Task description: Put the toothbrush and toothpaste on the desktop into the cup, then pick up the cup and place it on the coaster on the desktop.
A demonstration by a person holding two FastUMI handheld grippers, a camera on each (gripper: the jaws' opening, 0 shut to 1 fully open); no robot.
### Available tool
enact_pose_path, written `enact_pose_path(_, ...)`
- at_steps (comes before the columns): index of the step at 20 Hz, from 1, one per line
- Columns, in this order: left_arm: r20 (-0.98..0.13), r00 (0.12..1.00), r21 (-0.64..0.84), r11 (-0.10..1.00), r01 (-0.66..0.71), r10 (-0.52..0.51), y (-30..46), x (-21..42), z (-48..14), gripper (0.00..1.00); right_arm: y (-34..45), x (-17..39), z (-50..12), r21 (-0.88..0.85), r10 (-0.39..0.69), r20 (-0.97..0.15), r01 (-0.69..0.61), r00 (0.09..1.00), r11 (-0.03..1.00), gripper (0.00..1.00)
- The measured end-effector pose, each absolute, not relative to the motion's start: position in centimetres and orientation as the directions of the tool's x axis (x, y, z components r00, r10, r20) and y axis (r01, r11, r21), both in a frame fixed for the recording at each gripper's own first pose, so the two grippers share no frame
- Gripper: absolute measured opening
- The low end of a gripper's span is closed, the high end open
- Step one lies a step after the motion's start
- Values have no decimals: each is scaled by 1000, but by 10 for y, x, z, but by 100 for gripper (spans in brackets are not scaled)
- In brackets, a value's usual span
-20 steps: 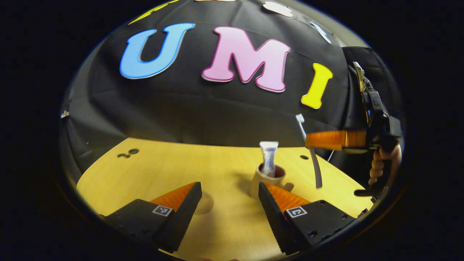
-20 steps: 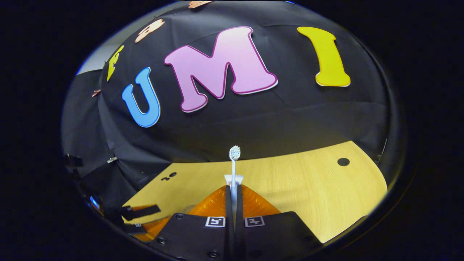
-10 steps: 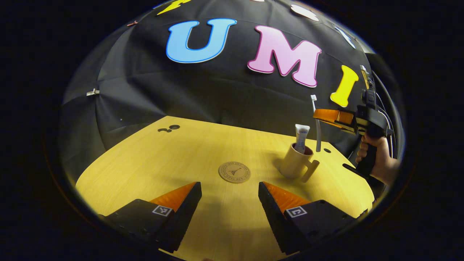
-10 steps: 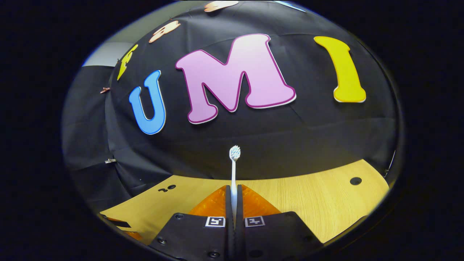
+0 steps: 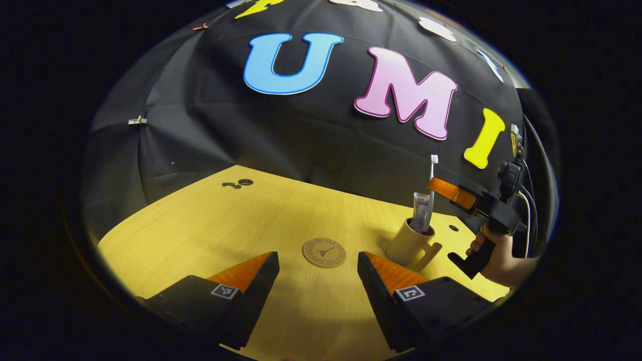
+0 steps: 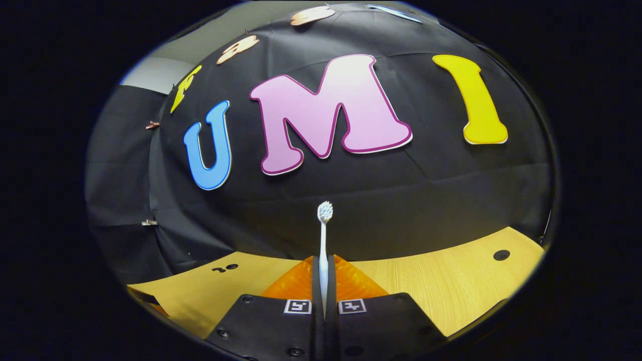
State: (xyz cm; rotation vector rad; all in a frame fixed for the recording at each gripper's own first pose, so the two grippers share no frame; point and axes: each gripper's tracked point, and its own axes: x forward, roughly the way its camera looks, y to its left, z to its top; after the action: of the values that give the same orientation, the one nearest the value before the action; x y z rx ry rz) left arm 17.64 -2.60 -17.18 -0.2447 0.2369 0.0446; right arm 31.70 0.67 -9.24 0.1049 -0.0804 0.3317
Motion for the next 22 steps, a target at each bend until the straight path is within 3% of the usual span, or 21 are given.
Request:
enact_pose_path(11,-263,965,-212,976,-48,-9,-33,176,-180,98,2,302,-111,102,303,86,-310,949,945,10)
enact_pose_path(13,-258,966,-200,978,-51,-3,-33,175,-176,98,4,292,-108,121,321,81,-329,943,936,20)
enact_pose_path(14,-250,968,-203,978,-51,-1,-33,174,-171,98,1,286,-108,128,320,68,-326,945,937,43)
enact_pose_path(15,-243,970,-212,976,-49,-4,-35,173,-166,98,0,280,-108,128,324,54,-328,945,936,53)
enact_pose_path(16,-235,972,-224,974,-42,-12,-37,172,-162,98,-2,275,-108,117,314,39,-317,949,941,79)
enact_pose_path(20,-209,977,-239,971,-18,-34,-39,169,-151,98,-14,259,-108,91,268,-42,-263,963,960,96)
enact_pose_path(21,-198,979,-241,970,1,-50,-42,167,-147,98,-15,255,-110,89,262,-72,-255,962,963,96)
enact_pose_path(22,-196,978,-236,972,20,-68,-44,166,-144,98,-15,253,-110,91,253,-97,-244,963,965,90)
